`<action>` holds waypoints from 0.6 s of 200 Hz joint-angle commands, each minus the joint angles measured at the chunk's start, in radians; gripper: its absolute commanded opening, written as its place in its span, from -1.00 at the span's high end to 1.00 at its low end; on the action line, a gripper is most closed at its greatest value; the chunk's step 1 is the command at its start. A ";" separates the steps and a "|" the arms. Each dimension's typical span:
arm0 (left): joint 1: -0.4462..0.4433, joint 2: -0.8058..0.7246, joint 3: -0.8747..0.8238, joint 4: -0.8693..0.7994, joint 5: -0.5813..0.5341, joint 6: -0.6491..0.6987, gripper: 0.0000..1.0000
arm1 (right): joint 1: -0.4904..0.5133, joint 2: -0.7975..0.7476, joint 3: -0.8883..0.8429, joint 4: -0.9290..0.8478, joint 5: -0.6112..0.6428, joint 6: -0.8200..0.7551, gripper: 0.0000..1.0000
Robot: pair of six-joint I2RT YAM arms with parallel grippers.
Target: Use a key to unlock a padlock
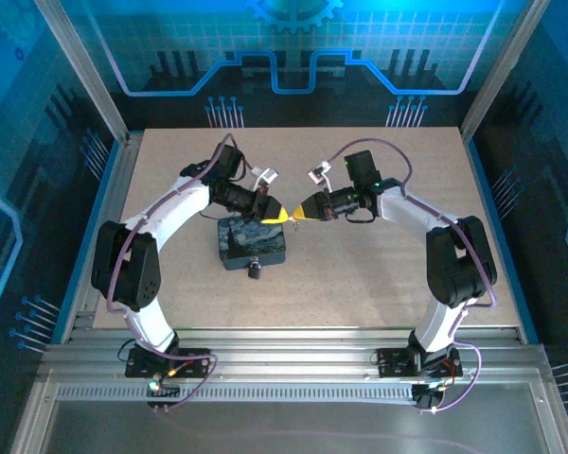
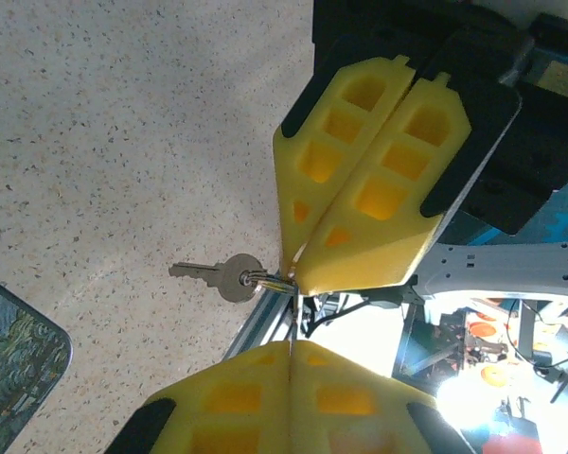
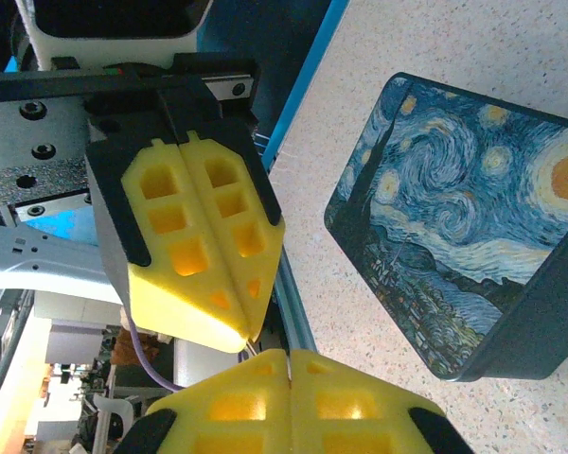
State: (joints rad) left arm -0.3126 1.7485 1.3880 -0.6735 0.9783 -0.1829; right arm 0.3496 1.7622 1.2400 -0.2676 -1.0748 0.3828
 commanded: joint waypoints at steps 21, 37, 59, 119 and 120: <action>0.015 -0.023 -0.014 0.053 0.072 -0.013 1.00 | -0.047 -0.044 -0.054 0.081 -0.025 0.056 0.52; 0.015 -0.021 -0.013 0.062 0.081 -0.018 1.00 | -0.041 -0.053 -0.063 0.089 -0.039 0.058 0.41; 0.016 -0.018 -0.015 0.078 0.088 -0.030 1.00 | -0.028 -0.057 -0.078 0.113 -0.045 0.070 0.34; 0.017 -0.022 -0.018 0.078 0.086 -0.033 1.00 | -0.018 -0.070 -0.126 0.252 -0.062 0.165 0.40; 0.017 -0.021 -0.020 0.078 0.087 -0.033 1.00 | -0.018 -0.072 -0.127 0.252 -0.063 0.165 0.40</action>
State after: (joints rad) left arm -0.3027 1.7481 1.3846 -0.6037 1.0271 -0.2108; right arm 0.3202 1.7271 1.1332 -0.0898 -1.1053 0.5060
